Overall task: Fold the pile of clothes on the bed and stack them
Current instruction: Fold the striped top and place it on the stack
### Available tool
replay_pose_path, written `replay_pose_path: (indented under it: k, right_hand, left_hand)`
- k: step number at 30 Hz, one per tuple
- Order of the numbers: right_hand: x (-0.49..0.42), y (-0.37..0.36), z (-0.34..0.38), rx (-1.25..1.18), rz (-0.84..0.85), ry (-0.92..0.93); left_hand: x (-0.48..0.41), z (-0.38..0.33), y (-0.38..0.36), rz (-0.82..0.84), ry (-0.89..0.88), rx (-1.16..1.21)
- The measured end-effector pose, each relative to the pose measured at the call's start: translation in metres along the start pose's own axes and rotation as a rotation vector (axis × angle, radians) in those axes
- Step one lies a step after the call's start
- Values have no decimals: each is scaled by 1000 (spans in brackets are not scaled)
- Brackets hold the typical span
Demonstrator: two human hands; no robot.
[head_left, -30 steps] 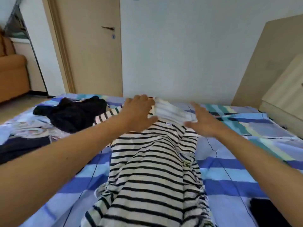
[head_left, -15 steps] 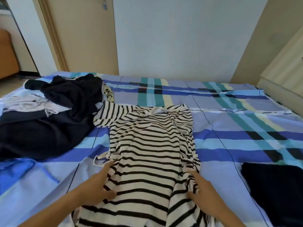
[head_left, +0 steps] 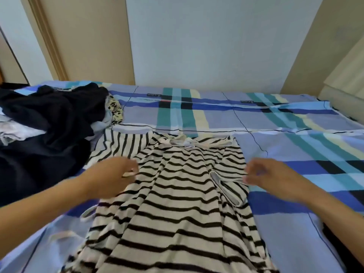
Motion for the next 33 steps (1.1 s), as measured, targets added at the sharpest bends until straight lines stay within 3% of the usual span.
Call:
replay_pose_path:
  k: [2, 4, 7, 10, 12, 16, 19, 21, 23, 25, 28, 30, 32, 33]
  right_hand:
    - [-60, 2, -12, 68, -195, 33]
    - [-120, -8, -31, 131, -281, 75]
    - [-174, -14, -59, 205, -264, 56]
    - [-215, -25, -86, 422, -158, -7]
    - [-234, -29, -99, 474, -167, 13]
    - [-266, -10, -101, 218, -415, 26]
    - [-285, 9, -106, 45, -659, -135]
    - [-286, 2, -107, -8, -615, -216]
    - [-273, -6, -92, 7, -561, -144]
    - [-234, -17, -63, -53, -449, -1]
    - [-145, -43, -23, -33, 53, 119]
    - [-97, -61, -18, 216, 334, 196]
    - [-81, -68, -27, 383, 310, 246]
    - [-82, -66, -30, 351, 235, 294]
  left_hand:
    - [-71, -19, 1, -150, -20, 78]
    - [-141, -27, -7, -245, 23, 105]
    - [-198, -26, -16, -294, 56, 7]
    - [-234, -23, -36, -154, 65, -85]
    - [-246, -18, -40, -149, 40, -39]
    - [-262, 23, -9, -367, 135, 38]
    - [-269, 60, 8, -430, 410, 19]
    - [-269, 68, 7, -394, 609, -89]
    - [-260, 51, 3, -429, 630, -83]
    - [-244, 13, -5, -502, 438, -7]
    - [-195, -62, -31, -457, 71, 149]
    - [-161, -100, -49, -411, -41, 208]
    - [-140, -122, -66, -368, -84, 239]
    - [-133, -129, -72, -341, -90, 248]
Point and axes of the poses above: each hand's wrist, its own x-axis away from the middle knuckle, its own y-axis out of the back of the hand, z = x × y, the point moved 4 cm from there along -x, towards the middle knuckle, and after that the axes turned 9 degrees about y, right-handed, at the moved point
